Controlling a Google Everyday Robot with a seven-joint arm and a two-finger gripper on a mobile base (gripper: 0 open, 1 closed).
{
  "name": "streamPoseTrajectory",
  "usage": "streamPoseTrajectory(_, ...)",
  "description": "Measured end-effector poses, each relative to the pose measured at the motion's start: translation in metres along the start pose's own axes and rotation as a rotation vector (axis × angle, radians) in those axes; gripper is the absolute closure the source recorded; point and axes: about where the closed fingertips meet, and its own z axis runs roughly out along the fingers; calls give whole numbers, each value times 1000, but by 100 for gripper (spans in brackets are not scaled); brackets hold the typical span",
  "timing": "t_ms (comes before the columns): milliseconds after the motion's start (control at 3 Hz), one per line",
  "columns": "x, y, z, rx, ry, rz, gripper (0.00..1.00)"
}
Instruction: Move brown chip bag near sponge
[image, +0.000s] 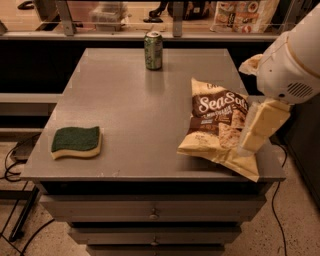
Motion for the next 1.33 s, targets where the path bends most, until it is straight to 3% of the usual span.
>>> streamPoseTrajectory(667, 23, -26, 50, 32, 34, 130, 0)
streamPoseTrajectory(1333, 50, -18, 99, -75, 27, 221, 0)
